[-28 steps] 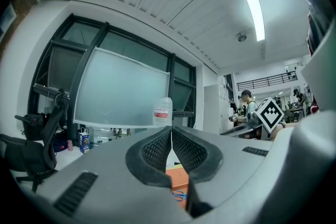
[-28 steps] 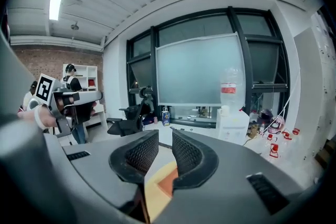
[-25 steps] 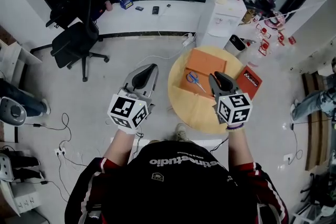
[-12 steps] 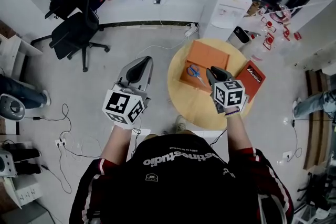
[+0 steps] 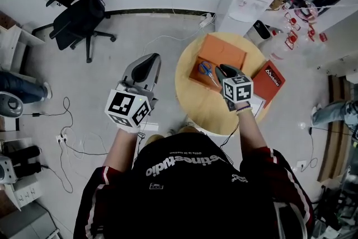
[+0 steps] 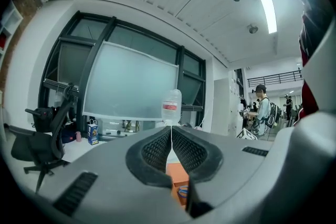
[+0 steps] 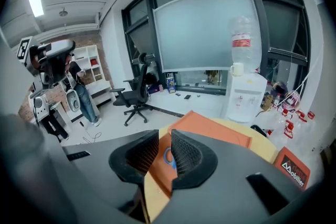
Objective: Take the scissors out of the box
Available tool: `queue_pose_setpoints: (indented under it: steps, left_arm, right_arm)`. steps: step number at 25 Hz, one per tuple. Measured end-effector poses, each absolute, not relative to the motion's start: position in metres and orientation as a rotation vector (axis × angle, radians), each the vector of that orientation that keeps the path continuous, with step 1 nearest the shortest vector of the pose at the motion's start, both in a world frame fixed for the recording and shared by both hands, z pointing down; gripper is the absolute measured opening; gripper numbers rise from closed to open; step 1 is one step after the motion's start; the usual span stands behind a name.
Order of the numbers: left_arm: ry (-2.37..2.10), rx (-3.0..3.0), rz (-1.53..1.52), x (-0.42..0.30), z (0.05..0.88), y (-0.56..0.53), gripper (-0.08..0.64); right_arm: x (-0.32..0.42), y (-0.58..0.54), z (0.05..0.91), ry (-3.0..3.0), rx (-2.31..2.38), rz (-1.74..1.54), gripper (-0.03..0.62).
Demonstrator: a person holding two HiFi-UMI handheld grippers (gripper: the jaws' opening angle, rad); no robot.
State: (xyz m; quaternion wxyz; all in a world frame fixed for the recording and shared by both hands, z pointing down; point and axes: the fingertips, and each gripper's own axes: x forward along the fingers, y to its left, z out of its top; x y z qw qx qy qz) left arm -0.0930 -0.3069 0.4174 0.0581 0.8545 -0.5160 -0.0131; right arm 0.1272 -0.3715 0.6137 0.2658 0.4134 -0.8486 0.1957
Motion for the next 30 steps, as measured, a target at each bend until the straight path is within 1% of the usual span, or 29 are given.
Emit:
queue_pose_setpoints:
  steps: [11, 17, 21, 30]
  left_arm:
    - [-1.648, 2.511, 0.02, -0.097, 0.438, -0.321, 0.021]
    - [-1.698, 2.448, 0.044, -0.106, 0.448, -0.322, 0.021]
    - [-1.725, 2.412, 0.064, -0.113, 0.457, -0.323, 0.021]
    - [-1.751, 2.35, 0.116, -0.123, 0.476, -0.326, 0.021]
  right_arm:
    - [0.123, -0.395, 0.689, -2.217, 0.961, 0.586, 0.094]
    - [0.113, -0.407, 0.715, -2.198, 0.888, 0.592, 0.095]
    - [0.111, -0.416, 0.734, -2.174, 0.86, 0.593, 0.109]
    - [0.098, -0.416, 0.773, -2.115, 0.755, 0.589, 0.109]
